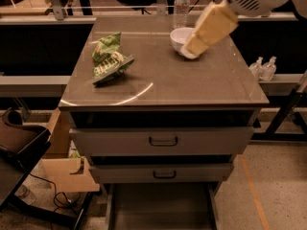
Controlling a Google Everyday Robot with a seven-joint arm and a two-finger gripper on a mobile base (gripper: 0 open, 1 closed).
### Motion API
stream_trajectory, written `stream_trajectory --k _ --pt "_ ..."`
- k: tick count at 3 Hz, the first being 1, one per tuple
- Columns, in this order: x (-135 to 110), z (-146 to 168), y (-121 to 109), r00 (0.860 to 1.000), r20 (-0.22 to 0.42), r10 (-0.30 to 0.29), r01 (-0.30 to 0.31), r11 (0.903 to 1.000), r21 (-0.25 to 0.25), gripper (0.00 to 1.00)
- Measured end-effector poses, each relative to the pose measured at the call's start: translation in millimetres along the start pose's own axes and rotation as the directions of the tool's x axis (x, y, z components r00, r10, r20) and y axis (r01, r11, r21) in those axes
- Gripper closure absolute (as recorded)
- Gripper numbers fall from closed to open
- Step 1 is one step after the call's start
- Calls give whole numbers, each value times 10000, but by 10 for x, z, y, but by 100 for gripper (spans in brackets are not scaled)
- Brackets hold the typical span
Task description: Place green jalapeno chip bag into bottom drawer
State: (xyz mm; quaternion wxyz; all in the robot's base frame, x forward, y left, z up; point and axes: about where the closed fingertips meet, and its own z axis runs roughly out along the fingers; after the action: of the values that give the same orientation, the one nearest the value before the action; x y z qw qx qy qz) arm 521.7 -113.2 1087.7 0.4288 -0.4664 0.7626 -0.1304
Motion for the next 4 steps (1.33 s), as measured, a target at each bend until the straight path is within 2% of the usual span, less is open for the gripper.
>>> stream_trajectory --k 1,2,3,4 --pt "-214 560 138 9919 819 968 -963 9953 -104 0" --pt "-361 992 266 9820 1321 1350 -1300 9904 -458 0" --pt "-362 991 266 9820 1322 1349 -1299 9905 -458 0" --pt "-609 1204 289 9793 1714 1078 -1016 9938 -441 0"
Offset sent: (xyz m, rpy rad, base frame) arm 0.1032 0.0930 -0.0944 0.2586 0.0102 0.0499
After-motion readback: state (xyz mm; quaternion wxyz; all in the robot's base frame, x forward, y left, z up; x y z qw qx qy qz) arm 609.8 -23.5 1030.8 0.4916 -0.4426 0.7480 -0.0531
